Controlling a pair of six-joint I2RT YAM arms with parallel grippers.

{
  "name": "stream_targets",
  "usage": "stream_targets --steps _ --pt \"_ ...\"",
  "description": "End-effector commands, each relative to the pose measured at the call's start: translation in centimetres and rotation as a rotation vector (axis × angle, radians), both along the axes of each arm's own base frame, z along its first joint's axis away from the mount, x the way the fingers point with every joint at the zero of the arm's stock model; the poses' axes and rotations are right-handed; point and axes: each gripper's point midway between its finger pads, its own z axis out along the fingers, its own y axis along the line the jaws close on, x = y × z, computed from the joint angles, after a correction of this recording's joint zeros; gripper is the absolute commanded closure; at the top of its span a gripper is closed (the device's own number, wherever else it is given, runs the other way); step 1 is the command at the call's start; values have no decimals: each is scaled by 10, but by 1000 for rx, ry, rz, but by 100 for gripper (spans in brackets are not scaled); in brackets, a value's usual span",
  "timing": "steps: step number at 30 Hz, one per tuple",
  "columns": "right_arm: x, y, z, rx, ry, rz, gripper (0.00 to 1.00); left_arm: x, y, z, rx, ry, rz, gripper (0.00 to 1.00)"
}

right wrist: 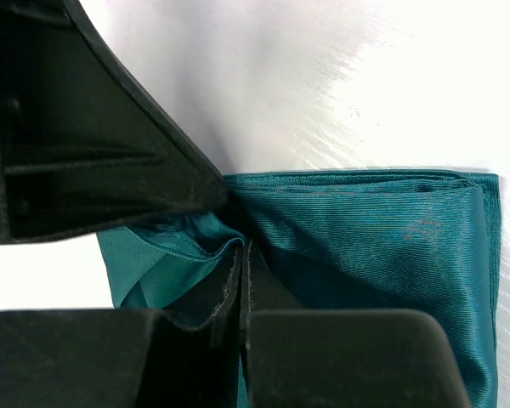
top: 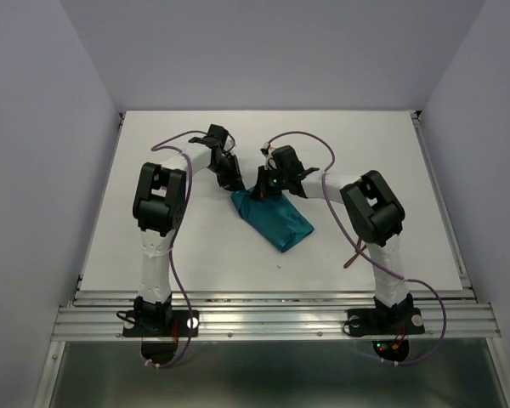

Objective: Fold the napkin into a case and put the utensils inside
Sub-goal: Fold the lower triangle-folded napkin at the center of the board.

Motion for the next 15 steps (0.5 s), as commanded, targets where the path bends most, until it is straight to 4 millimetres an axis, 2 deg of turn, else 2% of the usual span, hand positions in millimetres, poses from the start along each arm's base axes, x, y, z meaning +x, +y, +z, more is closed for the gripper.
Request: stream_targets --steps 1,4,5,6,7,8,11,12,14,15 --pt "6 -6 -2 -23 -17 -17 99 25 20 52 91 -162 50 75" --pt "7 -4 -2 -19 -16 -15 99 30 28 81 119 -246 78 66" --pt "7 -4 -3 -20 -14 -16 99 31 31 80 133 -250 82 63" --pt "6 -4 -3 -19 -12 -17 99 31 33 90 136 -274 89 63" --pt "6 -4 -3 -18 -10 -16 99 30 37 91 154 -282 97 59" --pt "6 -4 -3 -16 -9 -16 99 29 39 98 159 -301 105 59" --pt "5 -4 -3 -13 -3 -18 99 24 49 100 197 -318 120 59" --pt "5 -3 -2 -9 1 -16 99 18 52 101 208 -328 114 59" --pt "5 -2 -1 -3 1 -17 99 9 53 100 212 -334 91 70" --pt "5 -2 1 1 2 -18 99 -2 53 99 207 -338 58 79"
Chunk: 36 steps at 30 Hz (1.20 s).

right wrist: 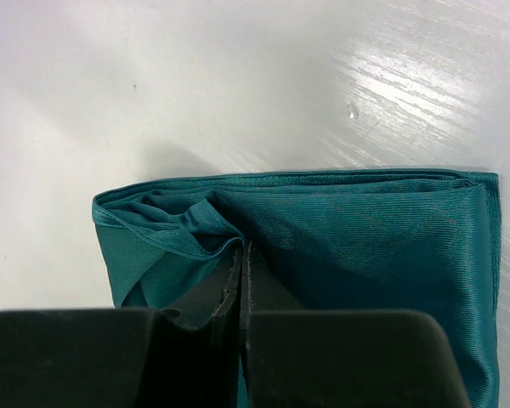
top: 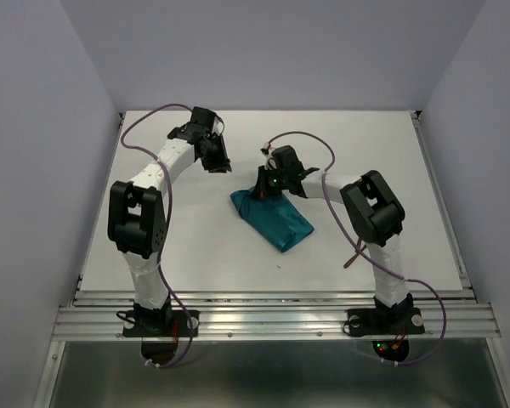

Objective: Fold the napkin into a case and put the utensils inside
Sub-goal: Fold the lower triangle-folded napkin at the center of the board.

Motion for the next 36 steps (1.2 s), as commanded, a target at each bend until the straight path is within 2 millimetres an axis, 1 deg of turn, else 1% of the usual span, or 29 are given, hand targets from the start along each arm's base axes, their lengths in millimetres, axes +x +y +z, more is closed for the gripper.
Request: stream_targets --steps 1,2,3,5,6,7,8,9,12,13,14,16,17,18,20,23,28,32,36 --pt "6 -2 1 -2 -4 -14 99 -27 12 6 54 -34 -60 83" --pt "6 -2 1 -2 -5 -14 99 -34 9 8 52 -39 -84 85" --pt "6 -1 2 -1 -6 -14 99 -43 7 1 61 -25 -116 86" --pt "6 -1 2 0 -6 -13 99 -53 7 1 97 -18 -124 83" --pt "7 -1 3 2 -7 -14 99 -55 7 -1 161 -28 -114 77" --pt "7 -1 4 1 -8 -15 99 -57 7 0 193 -29 -101 75" --pt "6 -1 3 1 -7 -15 99 -61 6 -2 261 -31 -96 72" --pt "6 -1 3 1 -7 -15 99 -61 6 -1 258 -31 -91 72" --pt "6 -1 5 4 -9 -16 99 -63 -3 1 286 -65 -93 65" --pt "6 -2 5 2 -9 -17 99 -64 -6 0 296 -69 -100 62" --pt "6 -2 6 3 -10 -17 99 -66 -8 -5 305 -56 -107 60" --pt "6 -2 7 4 -11 -17 99 -67 -14 -8 331 -57 -121 59" --pt "6 -1 7 4 -11 -17 99 -69 -15 -16 349 -42 -129 59" --pt "7 -1 7 4 -13 -18 99 -68 -16 -16 369 -47 -128 59" --pt "7 -1 8 5 -14 -18 99 -71 -20 -26 396 -30 -141 59" --pt "7 -2 8 4 -15 -20 99 -69 -23 -33 406 -27 -137 59" --pt "6 -2 8 4 -13 -18 99 -67 -28 -39 409 -24 -151 59" --pt "6 -2 9 4 -14 -20 99 -67 -29 -48 417 -9 -159 59" --pt "6 -2 9 4 -16 -22 99 -67 -32 -52 415 -5 -168 59"
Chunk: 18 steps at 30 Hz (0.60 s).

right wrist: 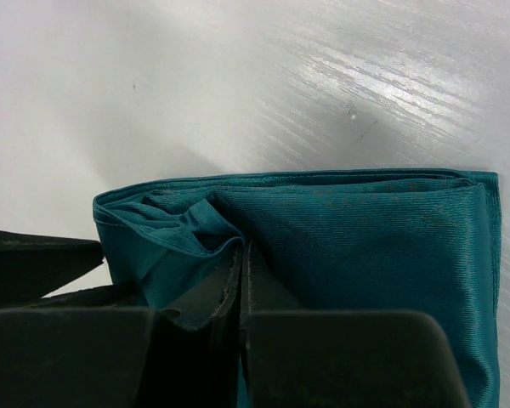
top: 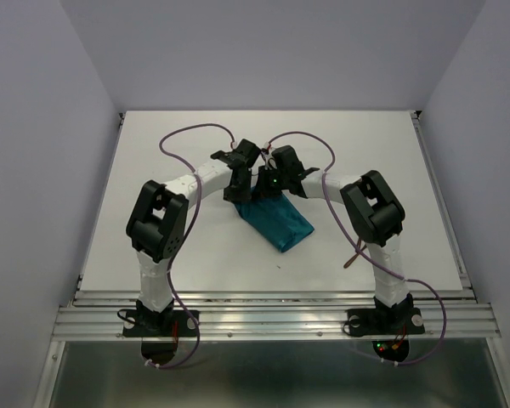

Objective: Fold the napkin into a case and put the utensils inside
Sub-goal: Fold the lower triangle-folded napkin at the center of the board.

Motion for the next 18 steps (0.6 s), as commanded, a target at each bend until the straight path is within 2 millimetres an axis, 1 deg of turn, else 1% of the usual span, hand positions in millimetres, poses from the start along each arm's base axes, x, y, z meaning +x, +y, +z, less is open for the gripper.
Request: stream_targets --steps 1,7,11,15,18 --pt "6 -3 9 0 -21 -16 99 10 -7 11 -3 -41 -6 60" --pt "5 -3 10 0 -21 -14 99 12 -13 10 -11 -37 -19 66" --pt "5 -4 10 0 -21 -16 99 14 -15 11 -9 -41 -21 67" --pt "4 -4 9 1 -18 -16 99 18 -15 8 2 -39 -18 70" --pt "3 -4 9 1 -17 -17 99 20 -16 6 6 -37 -15 75"
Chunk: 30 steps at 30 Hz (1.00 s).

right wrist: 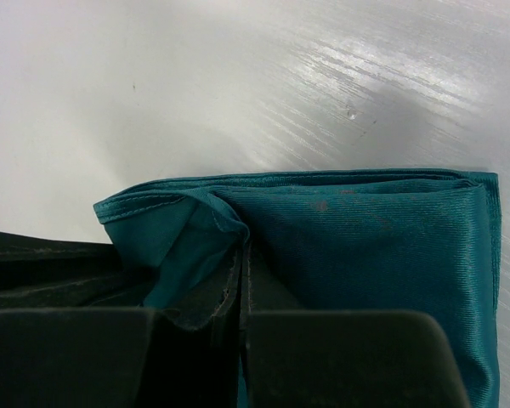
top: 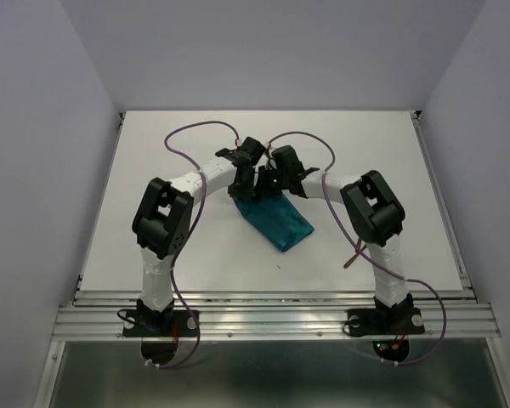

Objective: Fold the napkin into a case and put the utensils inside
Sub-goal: Fold the lower triangle-folded napkin at the center of the board.

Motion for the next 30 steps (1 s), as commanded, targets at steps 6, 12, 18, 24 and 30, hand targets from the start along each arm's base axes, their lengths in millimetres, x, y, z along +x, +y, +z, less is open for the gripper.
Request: stream_targets --steps 6,12,18,24,30 --pt "1 -6 10 4 -17 -19 99 16 -10 5 0 -27 -9 86" --pt "0 -10 13 -7 -25 -38 92 21 -19 2 -36 -26 -7 90" --pt "4 -25 33 -40 -84 -105 59 21 -24 -8 -45 -1 -15 87" --pt "-15 -37 39 -54 -63 -101 57 17 -25 -12 -60 12 -28 78" --pt "-37 -49 40 -38 -21 -138 62 17 -29 -14 -82 24 -37 73"
